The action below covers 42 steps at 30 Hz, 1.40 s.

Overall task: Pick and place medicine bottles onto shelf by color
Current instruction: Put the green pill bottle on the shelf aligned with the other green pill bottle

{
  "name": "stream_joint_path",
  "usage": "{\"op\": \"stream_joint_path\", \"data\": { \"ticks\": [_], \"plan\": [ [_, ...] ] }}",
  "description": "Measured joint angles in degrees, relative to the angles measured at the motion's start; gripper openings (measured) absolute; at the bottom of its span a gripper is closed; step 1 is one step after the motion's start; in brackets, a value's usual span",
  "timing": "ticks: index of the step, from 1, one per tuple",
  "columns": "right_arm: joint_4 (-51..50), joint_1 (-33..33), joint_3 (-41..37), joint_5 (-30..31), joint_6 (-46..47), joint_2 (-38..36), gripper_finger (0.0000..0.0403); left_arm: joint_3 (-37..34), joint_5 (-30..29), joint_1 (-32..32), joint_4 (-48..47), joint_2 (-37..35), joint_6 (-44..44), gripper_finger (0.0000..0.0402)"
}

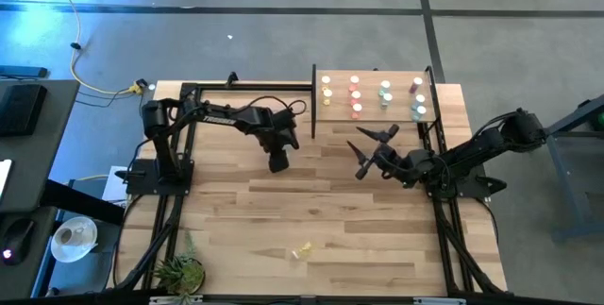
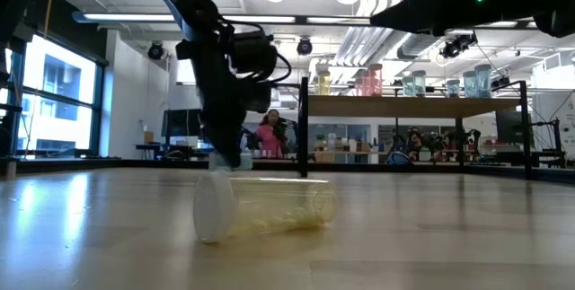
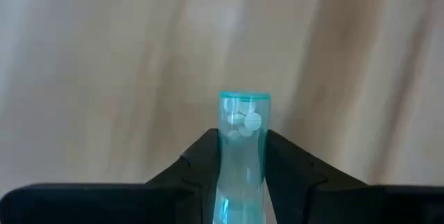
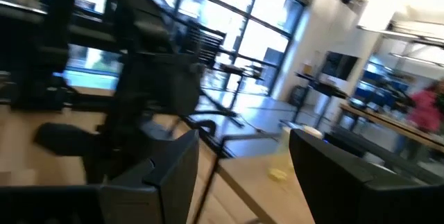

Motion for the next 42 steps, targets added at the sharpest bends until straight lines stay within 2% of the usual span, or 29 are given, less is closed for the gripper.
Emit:
{"op": "stream_joint_path", "data": {
  "ticks": [4,8,12,20,27,31,35,42],
  "plan": [
    [-0.13,0.00,0.00,-6.06,-0.30,0.00,0.0217,1.08,8.58,0.01,2.69,0.00,-6.68,0.0089],
    [-0.54,0.00,0.00,-15.72,-1.81,0.00,0.0217,1.37,18.13,-0.06,8.45,-0.02,-16.25,0.0089],
    [-0.73,0.00,0.00,-23.39,-4.00,0.00,0.0217,1.37,22.42,-0.89,15.62,-0.07,-25.54,0.0090],
    [-4.45,0.23,0.00,-24.81,-10.70,0.00,0.0217,1.39,27.44,-4.95,34.67,-0.09,-42.61,0.0090],
    [-5.02,3.88,0.04,-25.38,-22.93,0.00,0.0217,1.41,26.05,-7.99,47.02,-0.17,-53.05,0.0090],
    [-8.95,6.47,3.10,-20.73,-31.37,0.00,0.0217,1.41,21.44,-8.75,49.91,-0.17,-55.33,0.0090],
    [-19.31,8.03,7.69,-16.33,-37.34,0.00,0.0217,1.41,17.45,-8.66,53.13,-0.17,-56.81,0.0090],
    [-39.26,8.33,14.54,-10.77,-38.54,0.00,0.0217,1.41,11.98,-8.36,58.45,-0.17,-61.21,0.0090]
  ]
}}
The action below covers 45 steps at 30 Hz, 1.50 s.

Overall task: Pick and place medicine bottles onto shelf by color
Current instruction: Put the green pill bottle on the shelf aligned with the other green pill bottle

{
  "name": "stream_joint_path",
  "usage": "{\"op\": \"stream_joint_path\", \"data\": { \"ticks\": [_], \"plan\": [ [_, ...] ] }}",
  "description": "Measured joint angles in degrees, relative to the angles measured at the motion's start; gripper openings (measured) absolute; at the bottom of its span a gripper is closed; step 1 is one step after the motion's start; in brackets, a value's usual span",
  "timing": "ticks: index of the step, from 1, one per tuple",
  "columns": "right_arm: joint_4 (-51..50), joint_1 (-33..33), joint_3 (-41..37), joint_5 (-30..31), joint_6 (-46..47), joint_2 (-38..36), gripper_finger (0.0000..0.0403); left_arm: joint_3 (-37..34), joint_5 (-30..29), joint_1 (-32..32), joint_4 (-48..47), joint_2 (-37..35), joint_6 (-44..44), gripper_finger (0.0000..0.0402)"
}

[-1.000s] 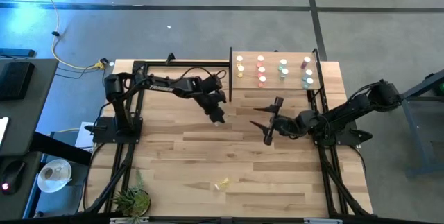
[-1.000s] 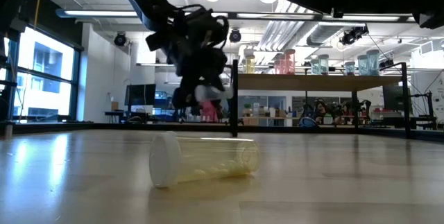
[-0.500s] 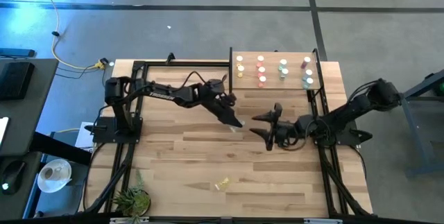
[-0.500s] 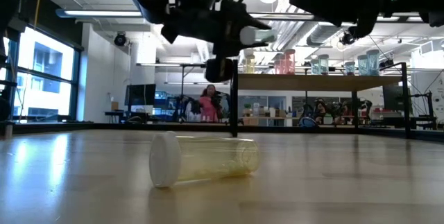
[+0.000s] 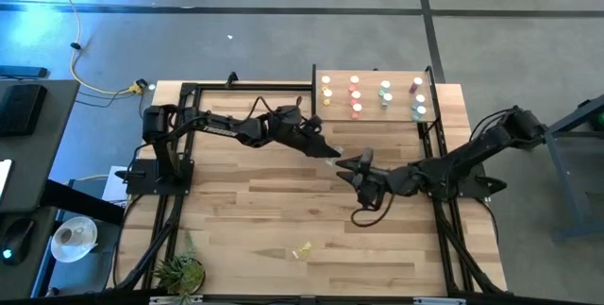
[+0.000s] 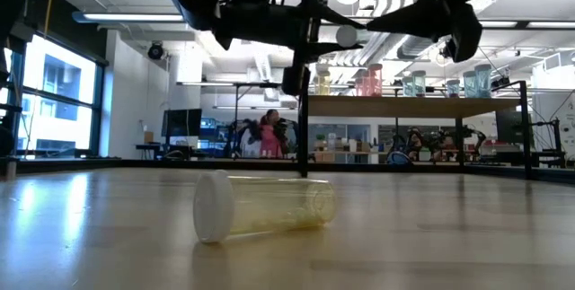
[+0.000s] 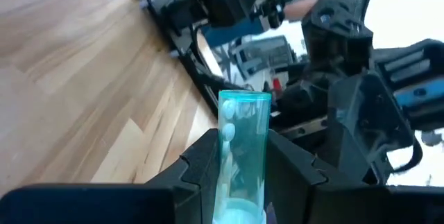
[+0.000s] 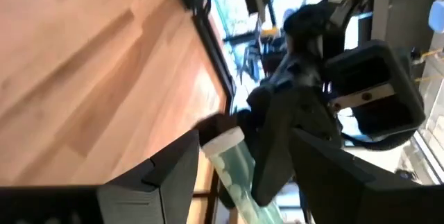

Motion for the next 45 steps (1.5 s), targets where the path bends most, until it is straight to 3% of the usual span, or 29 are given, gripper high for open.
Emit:
{"op": "stream_joint_path", "data": {
  "ticks": [4,13,21,28,37,45],
  "plan": [
    [-3.94,-0.02,1.55,3.10,-1.34,0.00,0.0217,0.00,-1.48,0.15,0.16,0.00,-2.09,0.0090],
    [-4.92,-0.02,1.68,3.20,-12.99,0.00,0.0217,0.00,-5.83,-0.26,2.23,0.00,-7.28,0.0090],
    [-5.17,-0.07,1.68,9.27,-23.77,0.02,0.0217,0.02,-10.84,-0.61,9.63,-0.11,-7.52,0.0090],
    [-4.31,-0.49,1.68,9.34,-28.54,0.01,0.0217,0.02,-11.76,-0.68,10.44,-0.11,-7.58,0.0090],
    [-1.50,-4.14,1.68,7.39,-30.82,0.00,0.0217,0.02,-11.92,-2.39,10.43,-0.11,-8.03,0.0090],
    [-1.45,-2.99,1.68,5.41,-27.47,0.00,0.0215,0.02,-11.75,-2.44,10.41,-0.09,-7.07,0.0090]
  ]
}}
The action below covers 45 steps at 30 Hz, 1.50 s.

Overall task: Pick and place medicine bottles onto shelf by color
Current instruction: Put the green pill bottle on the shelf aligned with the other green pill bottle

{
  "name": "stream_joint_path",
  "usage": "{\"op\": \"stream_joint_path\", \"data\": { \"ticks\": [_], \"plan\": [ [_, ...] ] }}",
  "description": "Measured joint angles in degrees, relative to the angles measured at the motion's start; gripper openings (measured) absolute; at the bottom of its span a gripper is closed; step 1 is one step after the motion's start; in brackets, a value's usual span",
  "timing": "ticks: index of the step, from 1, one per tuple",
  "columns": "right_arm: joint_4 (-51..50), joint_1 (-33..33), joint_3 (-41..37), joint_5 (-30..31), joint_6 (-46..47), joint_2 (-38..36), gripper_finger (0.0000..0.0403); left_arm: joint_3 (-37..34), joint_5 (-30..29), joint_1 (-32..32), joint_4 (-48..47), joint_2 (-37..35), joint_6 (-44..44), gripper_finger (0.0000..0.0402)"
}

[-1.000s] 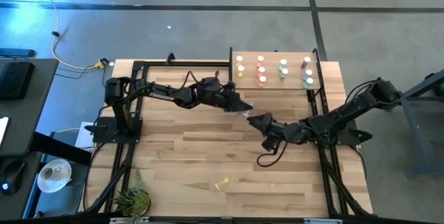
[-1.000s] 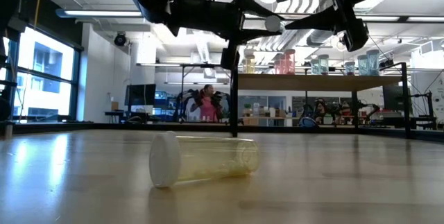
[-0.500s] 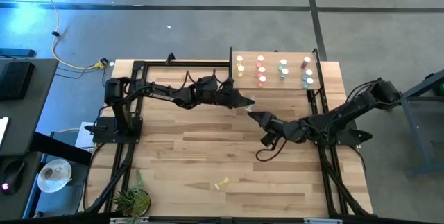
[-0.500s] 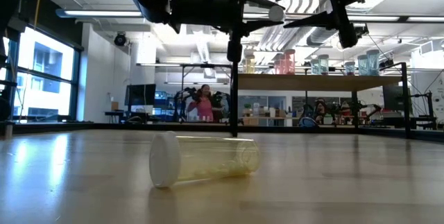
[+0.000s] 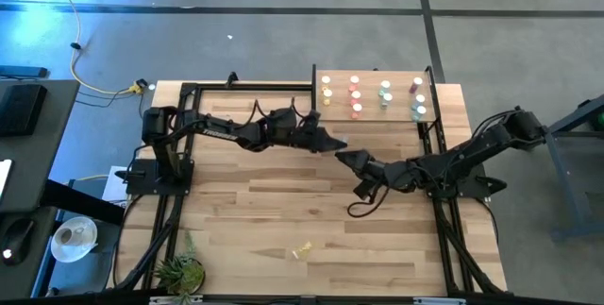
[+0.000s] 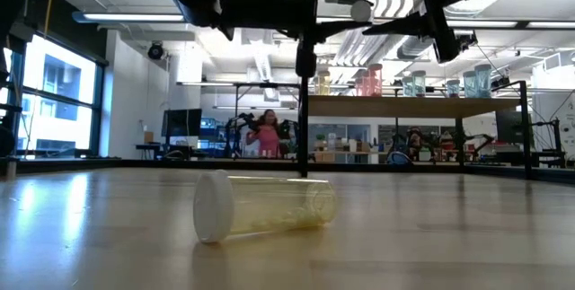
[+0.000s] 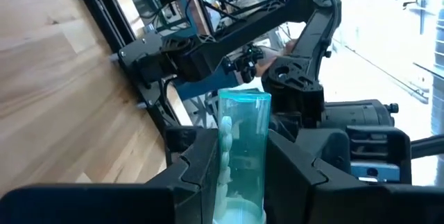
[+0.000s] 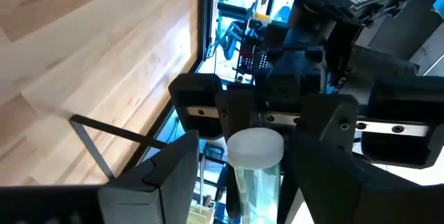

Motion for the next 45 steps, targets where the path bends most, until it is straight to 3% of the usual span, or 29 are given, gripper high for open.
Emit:
{"op": "stream_joint_path", "data": {
  "ticks": [23,35,45],
  "plan": [
    [0.84,-0.83,0.00,-0.20,-0.96,0.00,0.0116,0.00,-1.35,0.01,-0.52,0.07,-1.83,0.0090],
    [0.83,-0.83,0.00,-0.20,-0.91,0.00,0.0109,0.00,-1.74,0.01,-0.57,0.07,-1.79,0.0090],
    [0.71,-0.83,0.00,-0.24,0.86,0.07,0.0108,0.00,-2.86,0.06,-0.59,0.07,4.76,0.0092]
  ]
}}
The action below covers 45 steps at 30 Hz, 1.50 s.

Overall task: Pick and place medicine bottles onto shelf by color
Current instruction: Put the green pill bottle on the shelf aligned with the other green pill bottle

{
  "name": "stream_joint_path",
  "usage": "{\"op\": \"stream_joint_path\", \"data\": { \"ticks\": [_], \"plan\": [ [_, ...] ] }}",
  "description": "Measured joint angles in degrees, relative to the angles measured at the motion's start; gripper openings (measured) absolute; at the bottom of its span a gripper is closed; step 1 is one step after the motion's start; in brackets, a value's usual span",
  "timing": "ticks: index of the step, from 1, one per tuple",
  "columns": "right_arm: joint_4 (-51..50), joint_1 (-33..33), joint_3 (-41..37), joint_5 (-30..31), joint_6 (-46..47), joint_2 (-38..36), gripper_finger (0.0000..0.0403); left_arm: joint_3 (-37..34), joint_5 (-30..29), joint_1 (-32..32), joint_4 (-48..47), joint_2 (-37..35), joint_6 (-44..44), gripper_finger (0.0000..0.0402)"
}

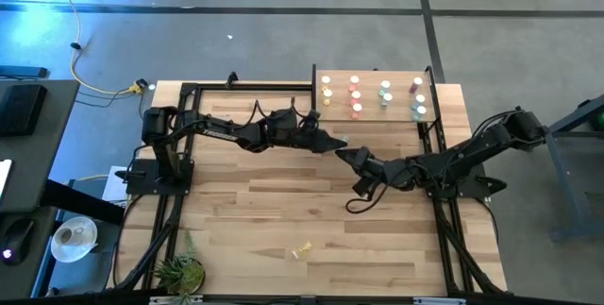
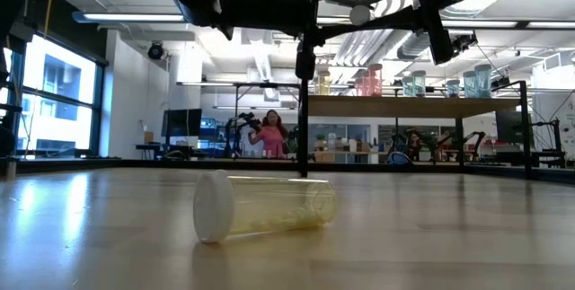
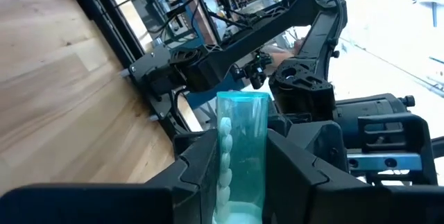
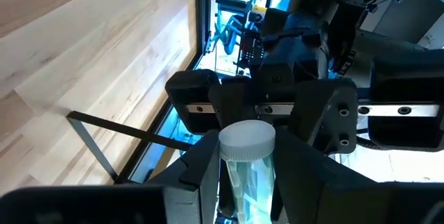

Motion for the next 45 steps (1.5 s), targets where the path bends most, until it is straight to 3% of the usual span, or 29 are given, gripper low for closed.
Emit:
{"op": "stream_joint_path", "data": {
  "ticks": [15,21,26,38,45],
  "plan": [
    [0.12,0.04,0.00,0.83,0.80,0.00,0.0108,0.00,-0.22,0.28,-0.11,0.00,5.58,0.0188],
    [0.12,0.07,0.00,1.55,6.05,0.00,0.0108,0.00,5.74,1.91,0.59,0.00,14.78,0.0199],
    [0.11,0.07,0.00,3.98,11.73,0.00,0.0108,0.00,6.96,3.77,0.69,-0.18,19.98,0.0196],
    [-0.32,0.04,0.00,3.88,36.55,-0.01,0.0108,0.00,17.63,9.13,7.06,-0.37,26.74,0.0196],
    [-0.32,0.04,0.00,3.82,55.86,-0.02,0.0108,0.00,20.23,11.83,7.49,-0.37,39.09,0.0196]
  ]
}}
